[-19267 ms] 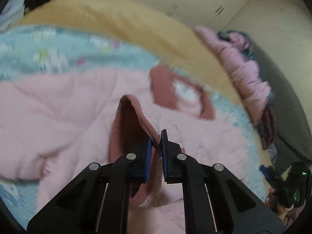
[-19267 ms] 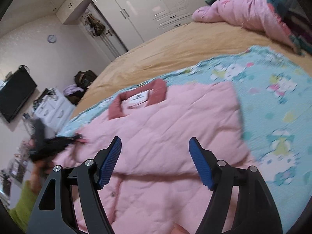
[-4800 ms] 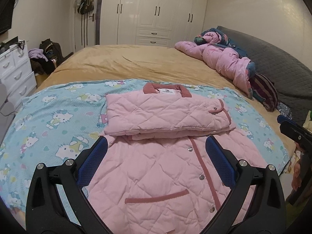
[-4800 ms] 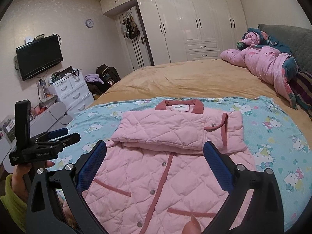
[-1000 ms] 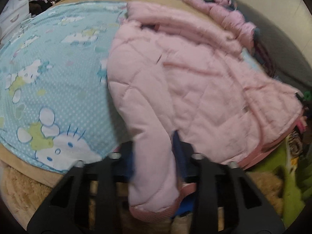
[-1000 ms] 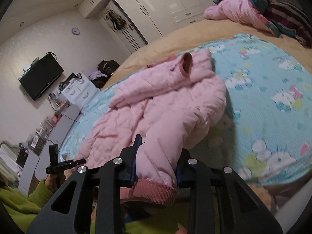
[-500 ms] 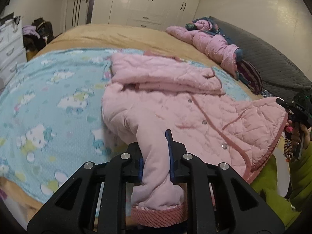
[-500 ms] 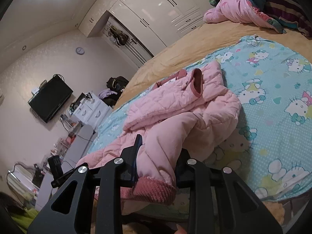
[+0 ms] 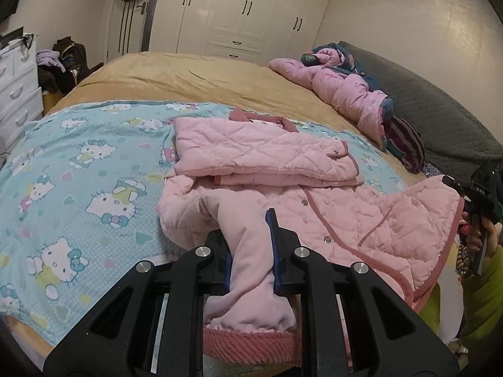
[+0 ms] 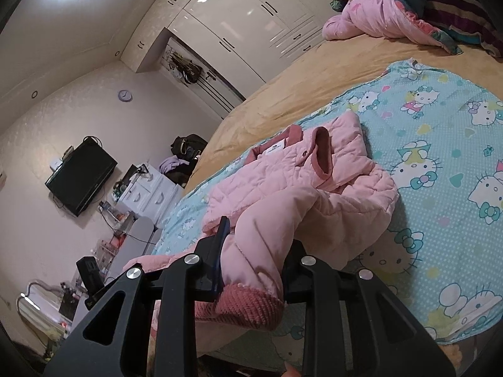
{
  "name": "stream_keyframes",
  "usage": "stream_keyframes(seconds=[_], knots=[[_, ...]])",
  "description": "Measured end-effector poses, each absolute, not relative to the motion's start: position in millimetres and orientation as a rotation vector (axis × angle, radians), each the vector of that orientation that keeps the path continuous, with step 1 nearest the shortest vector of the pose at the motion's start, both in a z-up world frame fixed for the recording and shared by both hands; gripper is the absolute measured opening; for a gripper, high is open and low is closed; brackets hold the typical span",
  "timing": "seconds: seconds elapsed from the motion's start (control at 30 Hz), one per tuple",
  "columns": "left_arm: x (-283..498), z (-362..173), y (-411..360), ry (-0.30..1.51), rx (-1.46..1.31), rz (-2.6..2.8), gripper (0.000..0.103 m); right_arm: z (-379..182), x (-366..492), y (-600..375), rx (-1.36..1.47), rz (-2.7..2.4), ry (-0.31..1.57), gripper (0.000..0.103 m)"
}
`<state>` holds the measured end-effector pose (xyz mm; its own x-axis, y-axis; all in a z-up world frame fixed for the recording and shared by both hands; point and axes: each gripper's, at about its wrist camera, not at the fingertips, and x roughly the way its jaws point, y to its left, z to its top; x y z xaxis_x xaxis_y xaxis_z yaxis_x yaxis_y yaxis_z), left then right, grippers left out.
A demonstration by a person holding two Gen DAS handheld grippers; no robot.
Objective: Fold large clothes
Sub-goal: 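Lift the hem and carry it toward the collar with both grippers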
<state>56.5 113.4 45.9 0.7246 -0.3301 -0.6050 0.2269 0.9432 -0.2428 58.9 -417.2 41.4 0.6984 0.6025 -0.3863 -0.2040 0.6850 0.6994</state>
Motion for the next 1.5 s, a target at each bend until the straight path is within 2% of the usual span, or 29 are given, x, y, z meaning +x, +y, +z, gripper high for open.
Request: stream_keyframes(seconds=[0.87, 1.5], knots=[[114, 77, 118, 0.623, -0.209, -0.287, 0.01, 54, 108, -434, 0.732, 0.469, 0.599, 0.024], [170, 84, 143, 0.639, -0.304, -0.255, 0.01, 70, 161, -440, 0.747, 0.419, 0.578, 0.024]])
